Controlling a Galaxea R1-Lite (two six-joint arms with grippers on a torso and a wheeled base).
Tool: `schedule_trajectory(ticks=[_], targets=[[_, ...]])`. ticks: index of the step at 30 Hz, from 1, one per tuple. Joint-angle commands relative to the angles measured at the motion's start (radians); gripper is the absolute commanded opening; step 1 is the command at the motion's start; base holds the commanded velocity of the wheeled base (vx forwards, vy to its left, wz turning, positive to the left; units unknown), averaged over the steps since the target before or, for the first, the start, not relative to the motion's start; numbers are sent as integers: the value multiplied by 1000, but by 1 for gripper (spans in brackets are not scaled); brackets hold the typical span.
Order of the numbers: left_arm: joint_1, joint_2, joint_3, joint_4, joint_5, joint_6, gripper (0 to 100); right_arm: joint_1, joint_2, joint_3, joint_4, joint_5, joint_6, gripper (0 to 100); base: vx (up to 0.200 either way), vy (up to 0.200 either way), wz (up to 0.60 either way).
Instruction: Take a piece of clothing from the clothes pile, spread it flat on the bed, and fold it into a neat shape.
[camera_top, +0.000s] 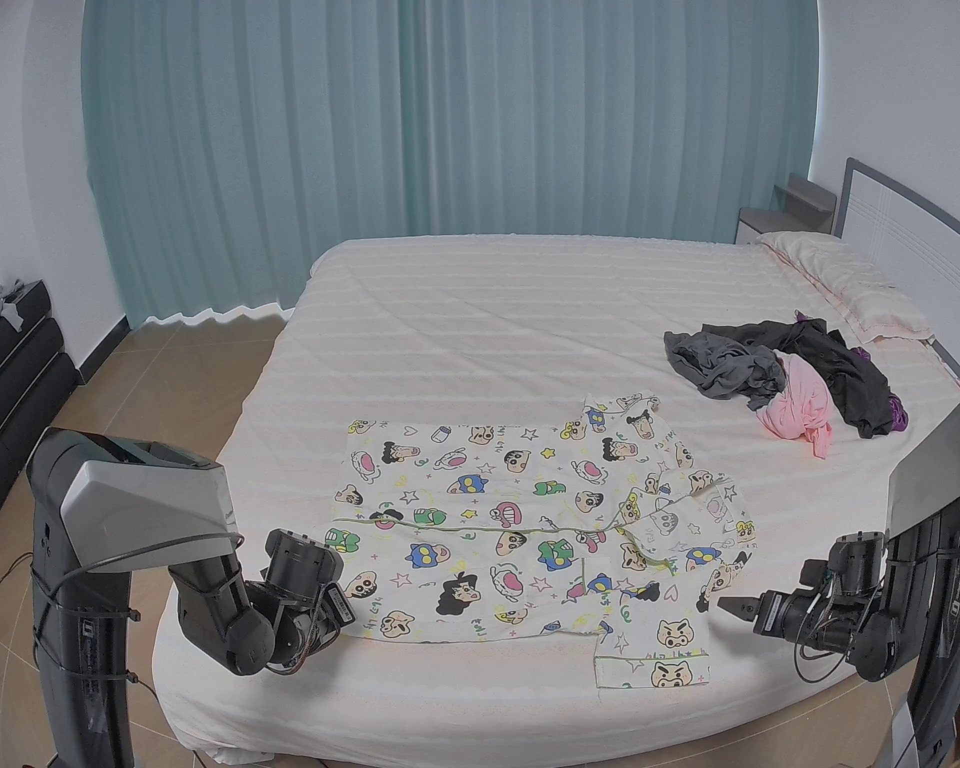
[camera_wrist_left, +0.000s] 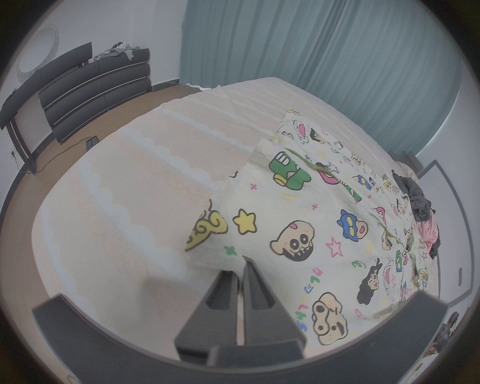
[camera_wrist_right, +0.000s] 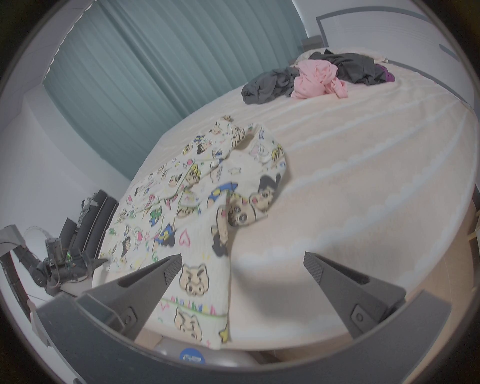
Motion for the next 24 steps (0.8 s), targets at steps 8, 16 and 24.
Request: schedule_trajectory(ticks=[8, 16, 24], targets=[[-1, 4, 10, -36, -7, 1, 0, 176, 82, 43, 7, 14, 24, 100, 0, 0, 0], [-1, 4, 10, -36, -7, 1, 0, 235, 94, 43, 7, 7, 58, 100, 0, 0, 0], [-1, 4, 5, -38, -7, 1, 0, 236, 148, 39, -12, 5, 57, 100, 0, 0, 0]])
